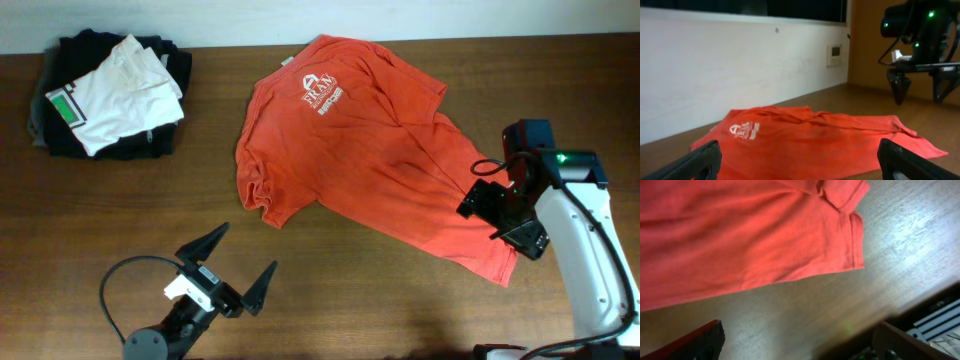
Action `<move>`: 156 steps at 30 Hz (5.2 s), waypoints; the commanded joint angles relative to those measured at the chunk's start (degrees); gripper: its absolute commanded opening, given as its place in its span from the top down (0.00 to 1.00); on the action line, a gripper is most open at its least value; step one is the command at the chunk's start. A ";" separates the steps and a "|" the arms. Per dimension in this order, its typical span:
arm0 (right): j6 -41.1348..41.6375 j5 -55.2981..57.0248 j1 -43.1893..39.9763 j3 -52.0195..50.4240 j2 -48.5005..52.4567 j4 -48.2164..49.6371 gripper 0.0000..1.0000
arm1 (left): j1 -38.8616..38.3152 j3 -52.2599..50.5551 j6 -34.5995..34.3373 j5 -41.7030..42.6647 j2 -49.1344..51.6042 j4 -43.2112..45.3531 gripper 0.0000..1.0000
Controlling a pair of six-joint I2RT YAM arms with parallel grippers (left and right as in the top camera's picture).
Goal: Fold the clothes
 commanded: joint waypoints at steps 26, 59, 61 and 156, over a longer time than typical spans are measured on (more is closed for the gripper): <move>1.33 0.94 -0.26 -0.31 0.31 1.95 0.02 | 1.73 66.38 -7.58 -26.40 95.19 -48.39 0.01; 1.31 0.94 -0.26 -0.31 0.31 1.95 0.02 | -12.48 72.74 -3.23 -41.33 108.96 -44.68 0.01; 1.31 0.94 -0.26 -0.31 0.31 1.95 0.02 | -12.46 72.74 -3.23 -41.33 110.12 -44.65 0.01; -11.43 -16.13 3.13 -25.09 5.25 29.22 0.96 | 14.91 72.35 -23.58 -41.59 115.93 -57.96 0.01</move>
